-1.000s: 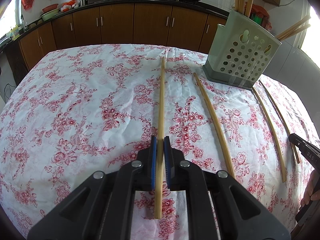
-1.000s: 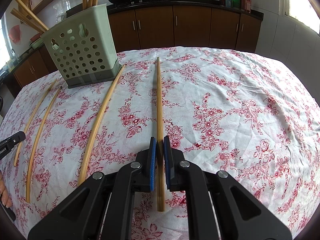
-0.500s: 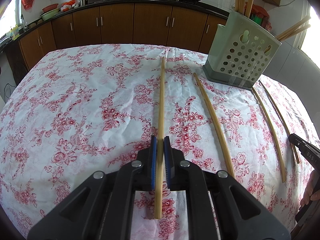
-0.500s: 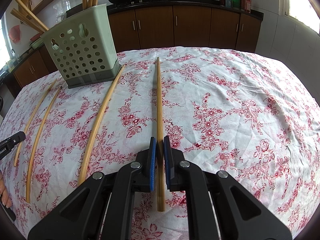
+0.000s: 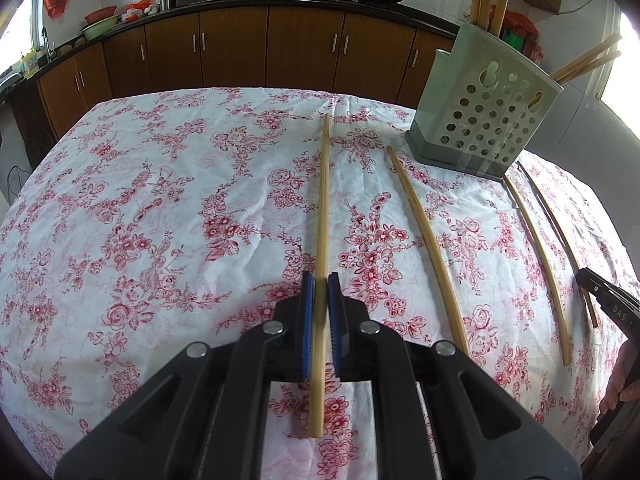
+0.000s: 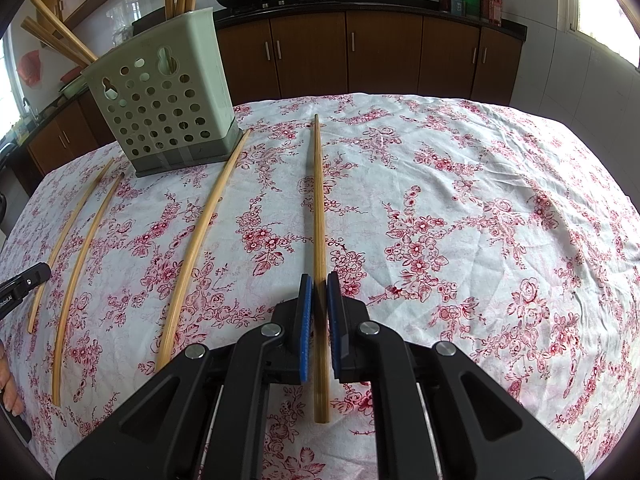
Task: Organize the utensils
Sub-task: 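Hold both pinched chopsticks against the tablecloth, then lift both chopsticks upright and carry them above the green holder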
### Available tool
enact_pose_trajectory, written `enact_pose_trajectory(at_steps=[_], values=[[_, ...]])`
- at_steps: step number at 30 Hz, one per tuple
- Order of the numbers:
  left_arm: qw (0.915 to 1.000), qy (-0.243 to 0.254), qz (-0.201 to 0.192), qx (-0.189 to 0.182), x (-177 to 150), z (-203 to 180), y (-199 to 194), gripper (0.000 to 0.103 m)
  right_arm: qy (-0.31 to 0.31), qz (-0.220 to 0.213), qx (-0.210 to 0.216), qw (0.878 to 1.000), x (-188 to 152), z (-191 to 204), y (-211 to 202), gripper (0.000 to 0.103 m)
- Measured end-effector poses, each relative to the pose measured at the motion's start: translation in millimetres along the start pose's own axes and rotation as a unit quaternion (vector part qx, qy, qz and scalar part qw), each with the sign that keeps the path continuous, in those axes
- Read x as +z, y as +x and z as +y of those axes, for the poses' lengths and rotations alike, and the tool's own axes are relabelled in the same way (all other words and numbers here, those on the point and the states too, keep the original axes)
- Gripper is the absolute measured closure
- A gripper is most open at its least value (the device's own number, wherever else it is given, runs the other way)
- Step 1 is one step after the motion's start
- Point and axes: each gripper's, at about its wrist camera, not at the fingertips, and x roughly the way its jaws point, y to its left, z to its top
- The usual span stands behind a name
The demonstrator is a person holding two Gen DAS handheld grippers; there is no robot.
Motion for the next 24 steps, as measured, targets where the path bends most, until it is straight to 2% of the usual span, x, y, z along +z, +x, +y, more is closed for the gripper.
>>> enact_pose_trajectory(at_steps=[9,12,18,20,22,24], values=[[1.0,0.0,0.0,-0.002,0.2,0.0,-0.1,0.093,0.005,0.0,0.005,1.0,-0.8,-1.3,-0.8,0.094],[0.9995,0.028,0.003,0.012,-4.9,-6.3,-3.9,0.093,-0.001,0.001,0.006,1.0,-5.9,-2.4,-5.1,0.094],[0.9994,0.032,0.002,0.015,-11.7,-8.8,-9.1,0.094,0.013,0.0,0.022,1.0,-9.7,-9.2,-8.5,0.095],[0.999,0.041,0.003,0.019,-11.9,-13.4,-9.3,0.094,0.006,-0.002,0.012,1.0,-9.2,-8.4,-9.9,0.095],[0.9989,0.044,0.002,0.014,-10.7,-12.6,-13.5,0.095,0.006,-0.021,0.009,1.0,-6.3,-9.4,-19.8,0.095],[0.9986,0.049,-0.018,0.01,-4.7,-11.7,-28.4,0.095,0.013,-0.051,0.011,0.999,1.7,-13.1,-37.7,0.095]])
